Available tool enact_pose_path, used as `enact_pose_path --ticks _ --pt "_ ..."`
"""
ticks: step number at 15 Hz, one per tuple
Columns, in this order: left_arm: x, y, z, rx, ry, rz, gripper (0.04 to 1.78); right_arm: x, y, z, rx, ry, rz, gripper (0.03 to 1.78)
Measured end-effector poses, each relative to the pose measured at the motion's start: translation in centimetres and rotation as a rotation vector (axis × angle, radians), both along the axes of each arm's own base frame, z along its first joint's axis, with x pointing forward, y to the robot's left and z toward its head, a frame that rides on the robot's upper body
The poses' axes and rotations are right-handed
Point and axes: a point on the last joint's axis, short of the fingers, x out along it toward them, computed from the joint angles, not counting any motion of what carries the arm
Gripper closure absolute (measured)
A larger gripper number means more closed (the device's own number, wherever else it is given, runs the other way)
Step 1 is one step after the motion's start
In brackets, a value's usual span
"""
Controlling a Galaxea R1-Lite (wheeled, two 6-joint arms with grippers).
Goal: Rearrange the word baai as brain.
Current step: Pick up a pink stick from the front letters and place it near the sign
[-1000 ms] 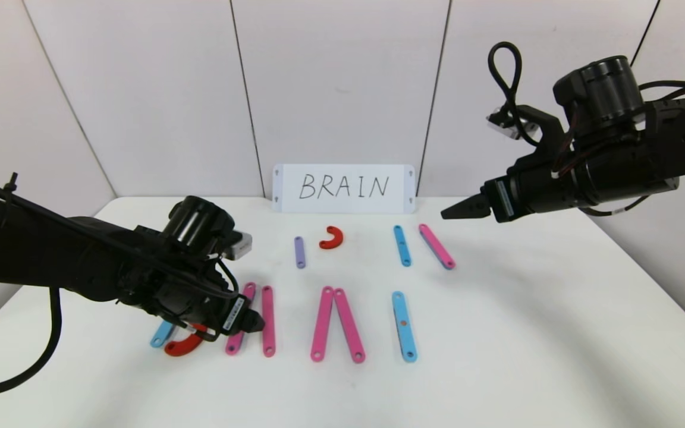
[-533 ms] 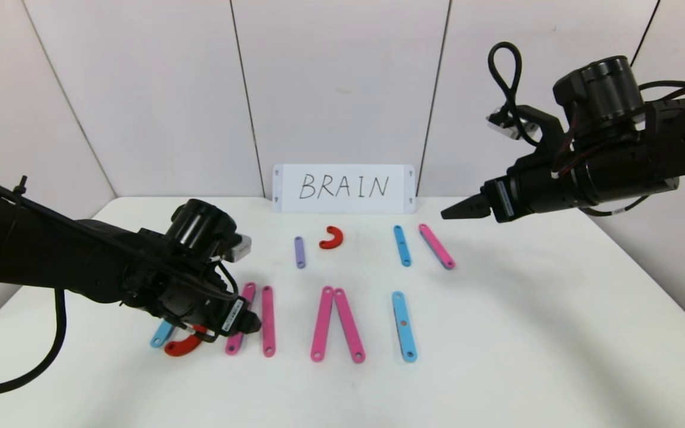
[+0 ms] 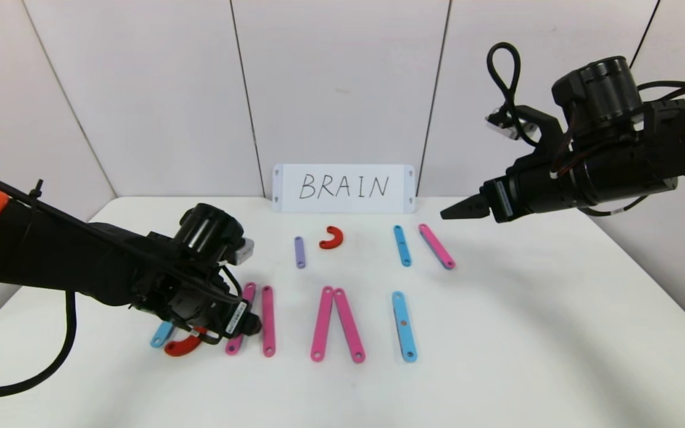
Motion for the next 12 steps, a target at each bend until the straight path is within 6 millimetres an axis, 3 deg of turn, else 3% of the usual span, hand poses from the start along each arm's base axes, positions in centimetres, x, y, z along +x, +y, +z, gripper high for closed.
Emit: enact_pose_path --ticks 12 --pt "0.21 -0.97 -0.65 -0.03 0.014 0.01 0.08 0.04 0.03 -0.06 -0.001 0.001 0.001 0.07"
